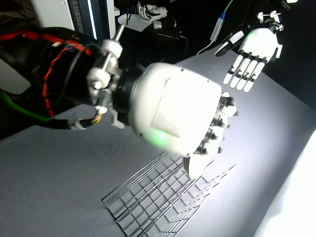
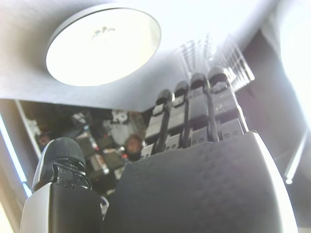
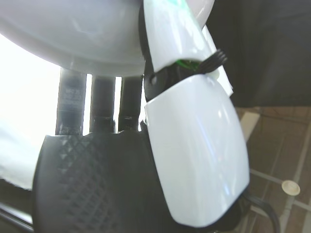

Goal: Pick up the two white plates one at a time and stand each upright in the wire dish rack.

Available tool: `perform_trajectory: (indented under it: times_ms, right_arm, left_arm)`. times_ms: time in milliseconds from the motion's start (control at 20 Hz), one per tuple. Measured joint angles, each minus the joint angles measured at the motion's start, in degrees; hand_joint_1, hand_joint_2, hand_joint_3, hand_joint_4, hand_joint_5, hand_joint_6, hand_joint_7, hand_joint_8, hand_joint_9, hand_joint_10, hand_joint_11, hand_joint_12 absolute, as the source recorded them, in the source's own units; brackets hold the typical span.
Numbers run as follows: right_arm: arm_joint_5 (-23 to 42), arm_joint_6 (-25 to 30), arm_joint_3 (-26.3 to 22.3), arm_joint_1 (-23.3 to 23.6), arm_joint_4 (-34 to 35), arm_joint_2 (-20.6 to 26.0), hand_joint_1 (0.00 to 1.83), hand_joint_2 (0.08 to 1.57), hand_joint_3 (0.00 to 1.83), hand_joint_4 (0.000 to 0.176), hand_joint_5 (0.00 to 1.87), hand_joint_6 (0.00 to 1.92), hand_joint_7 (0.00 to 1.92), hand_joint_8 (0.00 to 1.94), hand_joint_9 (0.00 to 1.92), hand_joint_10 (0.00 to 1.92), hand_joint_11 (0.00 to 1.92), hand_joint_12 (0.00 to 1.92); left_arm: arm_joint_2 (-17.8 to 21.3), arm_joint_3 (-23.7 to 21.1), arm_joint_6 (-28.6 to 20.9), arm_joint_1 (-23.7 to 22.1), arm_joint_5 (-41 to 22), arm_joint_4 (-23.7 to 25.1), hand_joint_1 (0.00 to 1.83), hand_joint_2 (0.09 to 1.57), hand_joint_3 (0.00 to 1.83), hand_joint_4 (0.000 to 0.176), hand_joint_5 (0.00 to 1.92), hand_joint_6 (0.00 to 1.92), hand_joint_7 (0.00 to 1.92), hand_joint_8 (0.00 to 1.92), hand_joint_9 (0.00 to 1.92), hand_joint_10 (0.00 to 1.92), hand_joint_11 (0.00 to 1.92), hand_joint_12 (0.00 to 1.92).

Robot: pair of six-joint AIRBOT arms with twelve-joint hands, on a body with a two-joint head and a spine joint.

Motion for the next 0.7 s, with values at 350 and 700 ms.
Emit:
perform_trajectory:
  times_ms: [350,700]
  right_arm:
    - [-0.83,-0.22,3.67,-2.32,0.22,1.49,1.49,1.12,0.00,0.000,0.87,1.05,0.95,0.93,0.92,1.03,0.80,1.56]
    - [-0.57,-0.52,7.96,-6.21,0.02,1.38,1.37,1.12,0.00,0.000,0.88,1.12,0.98,0.97,0.92,1.13,0.85,0.95]
  left_arm:
    - [-0.35,-0.46,0.02,0.00,0.52,-0.02,0.00,1.13,0.01,0.000,0.00,0.00,0.00,0.00,0.00,0.00,0.00,0.00]
    - [-0.61,-0.83,0.00,0.28,1.46,0.07,0.00,1.12,0.00,0.000,0.00,0.00,0.00,0.00,0.00,0.00,0.00,0.00]
